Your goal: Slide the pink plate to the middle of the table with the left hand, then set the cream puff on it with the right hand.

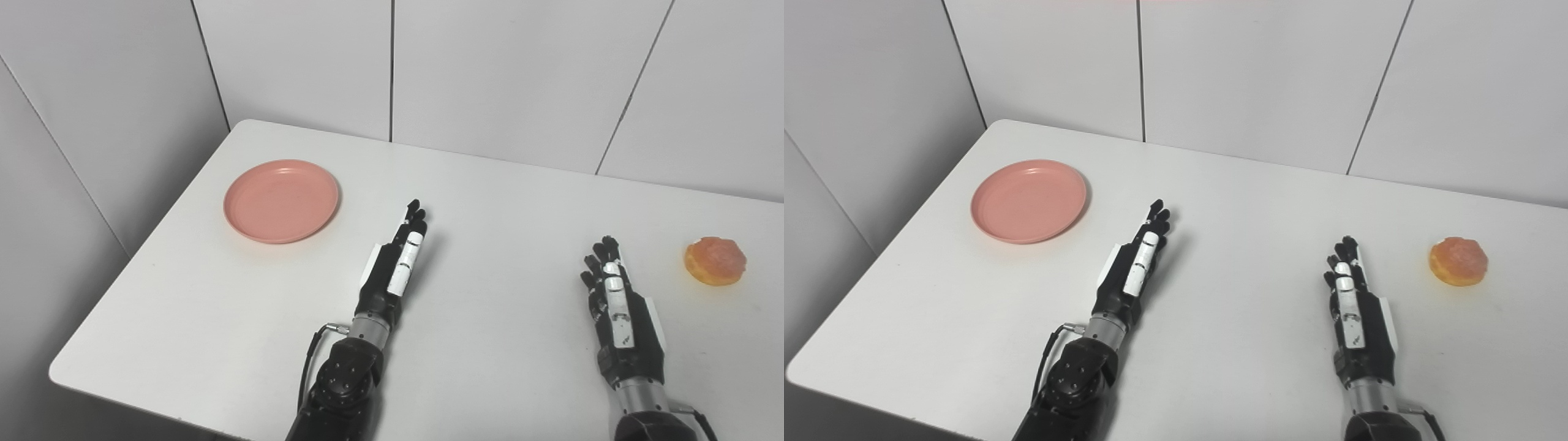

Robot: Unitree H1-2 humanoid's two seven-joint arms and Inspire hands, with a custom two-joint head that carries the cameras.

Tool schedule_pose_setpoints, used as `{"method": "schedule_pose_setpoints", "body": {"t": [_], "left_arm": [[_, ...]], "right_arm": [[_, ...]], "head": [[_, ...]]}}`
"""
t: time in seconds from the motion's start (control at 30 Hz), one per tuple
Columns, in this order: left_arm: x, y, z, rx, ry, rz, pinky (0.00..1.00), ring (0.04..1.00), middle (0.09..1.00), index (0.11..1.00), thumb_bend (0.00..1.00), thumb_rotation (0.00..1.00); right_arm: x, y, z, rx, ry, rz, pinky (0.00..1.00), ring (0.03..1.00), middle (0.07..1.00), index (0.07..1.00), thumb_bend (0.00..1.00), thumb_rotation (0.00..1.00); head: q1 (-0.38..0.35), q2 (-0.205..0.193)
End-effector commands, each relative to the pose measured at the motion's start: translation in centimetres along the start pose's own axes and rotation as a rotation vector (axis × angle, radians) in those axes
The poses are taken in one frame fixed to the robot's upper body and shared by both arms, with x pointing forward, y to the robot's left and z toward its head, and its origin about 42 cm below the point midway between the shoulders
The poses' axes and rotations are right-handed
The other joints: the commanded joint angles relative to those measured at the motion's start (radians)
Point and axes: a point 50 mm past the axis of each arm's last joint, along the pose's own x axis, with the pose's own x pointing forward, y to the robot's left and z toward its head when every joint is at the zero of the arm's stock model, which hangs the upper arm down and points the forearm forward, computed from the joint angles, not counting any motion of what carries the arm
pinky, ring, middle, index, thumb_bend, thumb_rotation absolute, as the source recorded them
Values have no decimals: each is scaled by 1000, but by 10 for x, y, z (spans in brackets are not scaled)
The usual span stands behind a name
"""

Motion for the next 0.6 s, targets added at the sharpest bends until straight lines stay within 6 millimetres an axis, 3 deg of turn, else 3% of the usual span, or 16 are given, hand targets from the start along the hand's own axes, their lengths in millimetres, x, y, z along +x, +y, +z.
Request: {"method": "schedule_pose_setpoints", "body": {"t": [0.0, 0.1, 0.37, 0.57], "left_arm": [[-3, 5, -8, -7, 0, 33, 1000, 1000, 1000, 999, 535, 1000], [4, 14, 3, 1, -33, 92, 1000, 989, 980, 961, 493, 1000], [24, 43, 24, -13, -151, 158, 1000, 990, 979, 977, 620, 1000], [33, 69, 41, -14, -202, 236, 953, 902, 896, 886, 665, 1000]], "right_arm": [[-9, -11, -12, -15, 8, -18, 1000, 1000, 1000, 1000, 545, 885], [-8, -13, -14, -29, 0, -22, 1000, 1000, 1000, 1000, 540, 899], [-7, -11, -15, -24, -8, -20, 1000, 1000, 1000, 1000, 524, 894], [-7, -10, -14, -24, -3, -13, 1000, 1000, 1000, 1000, 520, 883]], "head": [[1, -1], [2, -5], [-9, -12], [-10, -14]]}}
